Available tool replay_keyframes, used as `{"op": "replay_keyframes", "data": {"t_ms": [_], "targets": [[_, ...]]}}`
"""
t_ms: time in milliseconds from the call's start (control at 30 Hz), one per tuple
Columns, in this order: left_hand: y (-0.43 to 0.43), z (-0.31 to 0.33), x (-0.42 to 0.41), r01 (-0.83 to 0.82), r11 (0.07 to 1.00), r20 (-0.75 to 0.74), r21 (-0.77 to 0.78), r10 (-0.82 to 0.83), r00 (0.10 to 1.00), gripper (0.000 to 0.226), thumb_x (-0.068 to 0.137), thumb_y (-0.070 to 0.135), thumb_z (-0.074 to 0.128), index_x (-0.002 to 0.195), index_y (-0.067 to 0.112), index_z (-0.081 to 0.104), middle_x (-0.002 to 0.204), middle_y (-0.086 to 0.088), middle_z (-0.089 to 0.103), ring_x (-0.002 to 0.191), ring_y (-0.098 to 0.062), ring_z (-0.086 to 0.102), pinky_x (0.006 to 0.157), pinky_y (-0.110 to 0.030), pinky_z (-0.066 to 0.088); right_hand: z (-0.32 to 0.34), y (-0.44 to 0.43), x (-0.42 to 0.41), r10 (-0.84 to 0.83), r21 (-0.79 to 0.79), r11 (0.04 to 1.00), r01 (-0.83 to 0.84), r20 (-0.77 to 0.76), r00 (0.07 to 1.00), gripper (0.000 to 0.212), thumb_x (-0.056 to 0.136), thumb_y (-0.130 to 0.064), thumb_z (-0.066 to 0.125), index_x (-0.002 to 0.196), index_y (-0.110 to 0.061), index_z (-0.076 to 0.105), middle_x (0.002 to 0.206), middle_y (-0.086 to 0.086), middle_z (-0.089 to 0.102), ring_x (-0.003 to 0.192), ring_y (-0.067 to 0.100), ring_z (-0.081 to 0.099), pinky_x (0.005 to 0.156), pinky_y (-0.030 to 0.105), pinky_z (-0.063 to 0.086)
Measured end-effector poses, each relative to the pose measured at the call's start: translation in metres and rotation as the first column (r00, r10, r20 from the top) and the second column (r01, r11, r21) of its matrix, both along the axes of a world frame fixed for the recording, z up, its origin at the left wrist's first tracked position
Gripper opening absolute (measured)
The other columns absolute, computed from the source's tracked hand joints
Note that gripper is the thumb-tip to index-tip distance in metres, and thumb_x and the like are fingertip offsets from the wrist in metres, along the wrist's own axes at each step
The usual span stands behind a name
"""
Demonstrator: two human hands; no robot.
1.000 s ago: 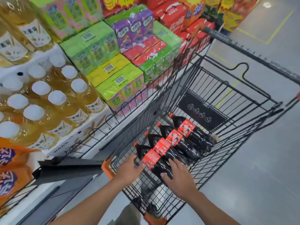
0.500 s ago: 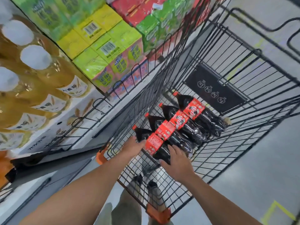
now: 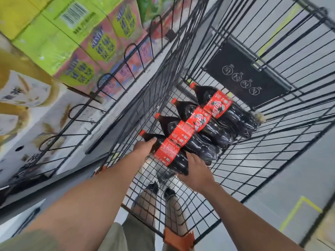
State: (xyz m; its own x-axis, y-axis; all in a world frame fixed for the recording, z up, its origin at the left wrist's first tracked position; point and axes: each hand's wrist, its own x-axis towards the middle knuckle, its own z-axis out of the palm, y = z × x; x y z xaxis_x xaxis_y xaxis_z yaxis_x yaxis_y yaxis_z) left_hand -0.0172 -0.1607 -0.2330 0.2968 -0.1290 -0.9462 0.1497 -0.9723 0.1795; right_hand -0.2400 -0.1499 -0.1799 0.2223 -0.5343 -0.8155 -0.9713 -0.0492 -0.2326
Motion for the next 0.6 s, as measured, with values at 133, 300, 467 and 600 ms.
{"op": "replay_keyframes", "data": {"t_ms": [133,300,467,600], "targets": [[-0.008,-0.010,-0.001,-0.048,0.998,-0.015,0.043,0.048,0.999,0.047,0.094,0.051,0.071,0.113,0.010,0.058,0.100,-0.009,0.066,0.082,-0.018,0.060,0.077,-0.033,0.054,-0.015,-0.003,0.002,0.013,0.024,1.000,-0.013,0.011,1.000,0.094,0.089,-0.039,0.074,0.161,-0.014,0.018,0.167,0.002,0.024,0.150,0.025,0.029,0.120,0.047,0.035],[-0.016,-0.030,0.002,-0.148,0.985,-0.087,0.089,0.156,0.984,0.064,0.079,0.060,0.082,0.119,0.014,0.061,0.104,-0.012,0.075,0.093,-0.026,0.073,0.076,-0.039,0.061,-0.032,-0.001,0.002,0.014,0.031,0.999,-0.016,0.067,0.998,0.092,0.090,-0.030,0.074,0.162,-0.012,0.020,0.168,0.004,0.022,0.153,0.024,0.026,0.124,0.040,0.029],[-0.016,-0.056,0.000,-0.229,0.963,-0.207,0.144,0.256,0.944,0.086,0.059,0.065,0.091,0.125,0.018,0.063,0.102,-0.014,0.079,0.091,-0.035,0.078,0.078,-0.048,0.062,-0.035,-0.002,0.001,0.009,-0.008,1.000,-0.009,0.081,0.997,0.086,0.087,-0.020,0.074,0.160,-0.016,0.028,0.164,0.000,0.032,0.146,0.021,0.038,0.117,0.035,0.038],[-0.025,-0.033,-0.013,-0.265,0.949,-0.129,0.171,0.288,0.949,0.071,0.073,0.058,0.087,0.122,0.018,0.053,0.109,-0.016,0.072,0.092,-0.034,0.072,0.078,-0.049,0.059,-0.035,-0.010,-0.003,-0.011,-0.014,1.000,0.013,0.088,0.996,0.079,0.082,-0.023,0.078,0.152,-0.020,0.041,0.151,-0.003,0.046,0.131,0.021,0.053,0.103,0.036,0.051]]}}
